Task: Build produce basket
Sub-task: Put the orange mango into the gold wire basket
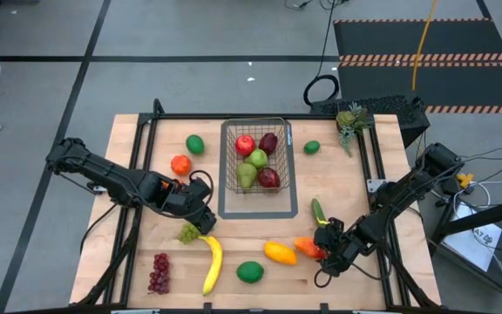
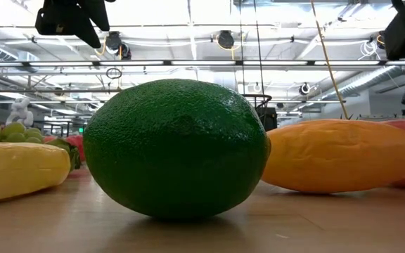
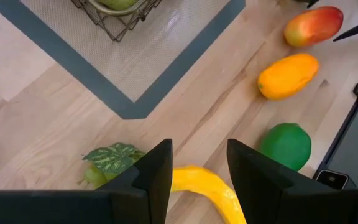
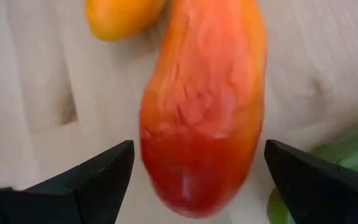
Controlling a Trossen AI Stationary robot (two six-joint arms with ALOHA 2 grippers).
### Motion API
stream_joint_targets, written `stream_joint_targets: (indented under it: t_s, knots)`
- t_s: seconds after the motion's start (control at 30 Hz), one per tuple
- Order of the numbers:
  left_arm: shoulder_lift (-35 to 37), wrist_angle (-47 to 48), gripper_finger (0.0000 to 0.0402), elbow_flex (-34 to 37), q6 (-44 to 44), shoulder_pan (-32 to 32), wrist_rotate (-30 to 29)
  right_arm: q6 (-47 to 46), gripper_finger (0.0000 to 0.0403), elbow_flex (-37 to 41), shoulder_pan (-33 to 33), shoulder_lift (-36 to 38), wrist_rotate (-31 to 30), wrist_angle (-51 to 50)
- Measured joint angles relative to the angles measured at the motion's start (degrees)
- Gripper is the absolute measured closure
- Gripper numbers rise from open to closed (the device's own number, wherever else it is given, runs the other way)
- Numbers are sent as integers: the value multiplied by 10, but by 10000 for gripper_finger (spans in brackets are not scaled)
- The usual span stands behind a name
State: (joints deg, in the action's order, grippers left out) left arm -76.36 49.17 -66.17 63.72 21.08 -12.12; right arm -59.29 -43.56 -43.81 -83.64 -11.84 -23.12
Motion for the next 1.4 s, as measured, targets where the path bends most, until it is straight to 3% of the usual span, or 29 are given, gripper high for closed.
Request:
stream_joint_targets:
  t_s: [0.23,0.7,1.1,1.4]
  knots:
    - [0,0,249,0,0,0,0,-29,59,27,0,0,1,6]
    - [0,0,249,0,0,0,0,-73,156,31,0,0,2,69]
    - [0,0,249,0,-2,0,0,-232,152,31,0,16,66,194]
    - [0,-2,249,0,-10,0,0,-403,152,31,0,92,36,225]
